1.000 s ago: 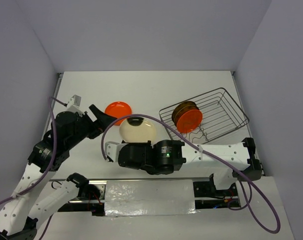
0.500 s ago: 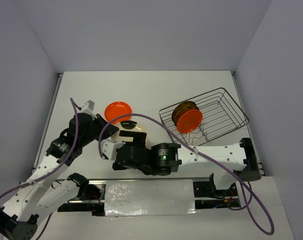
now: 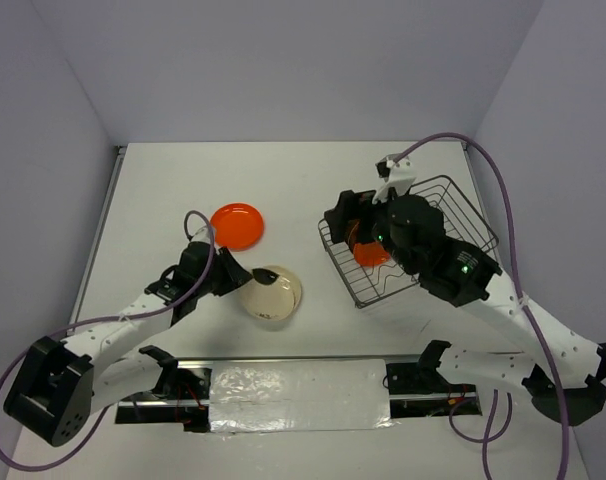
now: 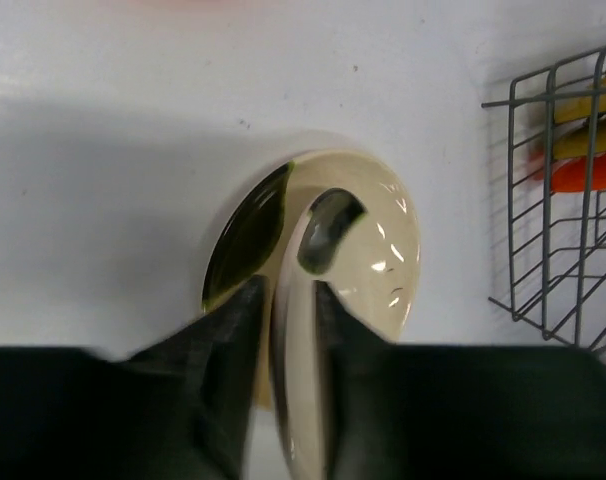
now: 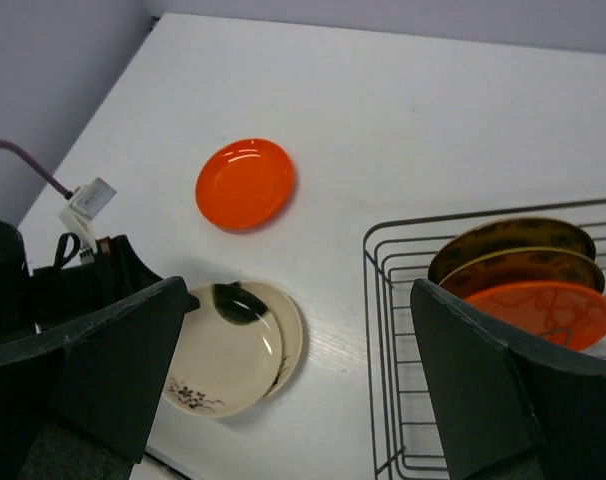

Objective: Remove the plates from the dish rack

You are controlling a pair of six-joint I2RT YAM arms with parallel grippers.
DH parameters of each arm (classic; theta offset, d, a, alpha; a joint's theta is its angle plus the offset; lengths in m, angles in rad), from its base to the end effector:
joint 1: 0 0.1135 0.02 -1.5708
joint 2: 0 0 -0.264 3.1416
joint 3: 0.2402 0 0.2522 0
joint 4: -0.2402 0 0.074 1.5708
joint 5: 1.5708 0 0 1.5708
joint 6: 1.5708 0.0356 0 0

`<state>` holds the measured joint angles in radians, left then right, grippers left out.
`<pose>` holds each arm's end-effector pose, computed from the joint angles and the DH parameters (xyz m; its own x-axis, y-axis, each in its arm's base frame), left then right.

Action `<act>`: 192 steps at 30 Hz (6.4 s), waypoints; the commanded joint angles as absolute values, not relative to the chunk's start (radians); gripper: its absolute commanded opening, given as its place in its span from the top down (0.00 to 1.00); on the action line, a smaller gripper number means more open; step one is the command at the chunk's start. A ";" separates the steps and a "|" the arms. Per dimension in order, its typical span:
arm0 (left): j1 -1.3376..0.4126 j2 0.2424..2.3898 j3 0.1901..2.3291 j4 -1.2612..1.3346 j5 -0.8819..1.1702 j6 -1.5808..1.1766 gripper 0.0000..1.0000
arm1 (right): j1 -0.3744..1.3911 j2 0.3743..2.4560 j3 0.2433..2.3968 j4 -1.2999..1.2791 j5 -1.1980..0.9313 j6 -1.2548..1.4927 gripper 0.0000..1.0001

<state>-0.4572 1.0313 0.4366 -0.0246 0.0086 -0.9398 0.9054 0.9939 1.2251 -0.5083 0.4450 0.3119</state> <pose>0.1884 -0.0930 0.1888 -0.6688 -0.5708 -0.4764 -0.1564 0.7344 -0.6604 0.1373 0.1501 0.4203 -0.3002 0.0661 -0.9516 -0.3807 0.9064 0.1831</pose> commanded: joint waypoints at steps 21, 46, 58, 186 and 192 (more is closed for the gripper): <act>-0.500 0.775 0.790 -0.518 -0.172 -0.721 0.00 | 0.505 1.195 1.114 -0.729 0.499 1.222 0.31; -0.500 0.687 0.795 -0.578 -0.081 -0.600 0.01 | 0.336 1.281 0.922 -0.494 0.396 1.223 0.62; -0.500 0.684 0.810 -0.589 -0.089 -0.606 0.01 | 0.337 1.206 0.992 -0.646 0.376 1.333 0.87; -0.170 0.916 0.951 -0.565 -0.080 -0.452 0.00 | 0.311 1.329 1.181 -0.632 0.318 1.276 0.91; -0.170 0.936 1.141 -0.595 -0.020 -0.602 0.00 | 0.324 1.178 1.239 -0.537 0.233 1.154 1.00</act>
